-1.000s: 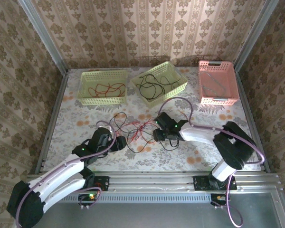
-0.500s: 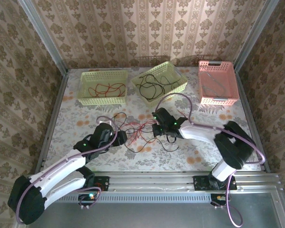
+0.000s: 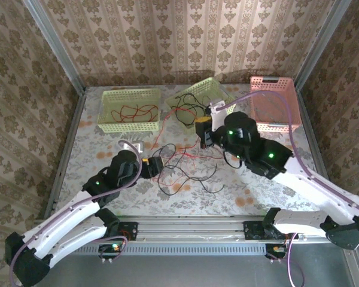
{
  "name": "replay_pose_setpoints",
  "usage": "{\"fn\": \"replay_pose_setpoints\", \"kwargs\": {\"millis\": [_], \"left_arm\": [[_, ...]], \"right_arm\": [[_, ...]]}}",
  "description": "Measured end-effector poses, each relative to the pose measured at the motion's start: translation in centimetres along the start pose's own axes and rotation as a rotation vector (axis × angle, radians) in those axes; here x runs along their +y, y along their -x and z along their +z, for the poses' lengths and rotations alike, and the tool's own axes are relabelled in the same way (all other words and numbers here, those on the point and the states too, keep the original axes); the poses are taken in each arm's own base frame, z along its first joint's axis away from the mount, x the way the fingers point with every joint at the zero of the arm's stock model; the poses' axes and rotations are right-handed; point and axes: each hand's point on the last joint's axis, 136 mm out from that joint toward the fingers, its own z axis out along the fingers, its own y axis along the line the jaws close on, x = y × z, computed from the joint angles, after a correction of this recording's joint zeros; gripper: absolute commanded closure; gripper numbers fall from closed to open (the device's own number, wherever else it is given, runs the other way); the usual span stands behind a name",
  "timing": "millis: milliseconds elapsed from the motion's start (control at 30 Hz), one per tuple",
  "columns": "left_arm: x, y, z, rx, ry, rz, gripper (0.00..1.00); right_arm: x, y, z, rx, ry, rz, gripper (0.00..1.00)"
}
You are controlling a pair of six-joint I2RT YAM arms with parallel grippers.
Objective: Untangle the cables
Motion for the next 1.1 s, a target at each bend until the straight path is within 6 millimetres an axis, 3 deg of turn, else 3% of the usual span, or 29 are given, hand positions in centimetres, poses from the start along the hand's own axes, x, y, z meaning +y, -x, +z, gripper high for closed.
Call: {"fn": "replay_pose_setpoints", "kwargs": {"millis": [133,267,433,533,600,700,733,833,933,1100], "left_arm": [[-2.7,0.0,0.7,0.03,-0.051,0.076,0.27],[-5.5,0.2,1.5,0.042,-0.111,0.147,0.23],[-8.3,-0.6,2.1,0.05,-0.198,0.23,0.22],[-9.5,-0.9,2.7,0.046,-0.238,0.27,0.27],[-10.1,-1.0,3.1,0.039,-0.252,0.296,0.33],[-10.7,-0.5,3.5,0.01,-0.253,0.334,0.68],[-10.8,-0.1,3.6,-0.007,-0.248,0.342,0.75],[-11.2,1.2,3.5,-0.069,-0.241,0.366,0.82],[-11.6,2.1,3.4,-0.108,-0.245,0.392,0.96],[-12.1,2.6,3.4,-0.138,-0.255,0.427,1.0]], "right_arm": [[0.7,4.4,-3.1,-0.124,0.03,-0.03,1.0],[0.6,6.5,-4.5,-0.196,0.027,-0.043,1.0],[0.6,6.4,-4.0,-0.194,0.018,-0.056,1.0],[0.6,5.9,-3.7,-0.183,0.017,-0.055,1.0],[0.6,5.9,-3.6,-0.181,0.019,-0.043,1.0],[0.6,6.0,-3.9,-0.184,0.028,-0.02,1.0],[0.6,6.0,-4.1,-0.188,0.03,-0.01,1.0],[0.4,6.1,-4.9,-0.199,0.034,0.009,1.0],[0.1,5.8,-5.8,-0.205,0.033,0.027,1.0],[-1.0,4.2,-6.2,-0.186,0.002,0.046,1.0]]}}
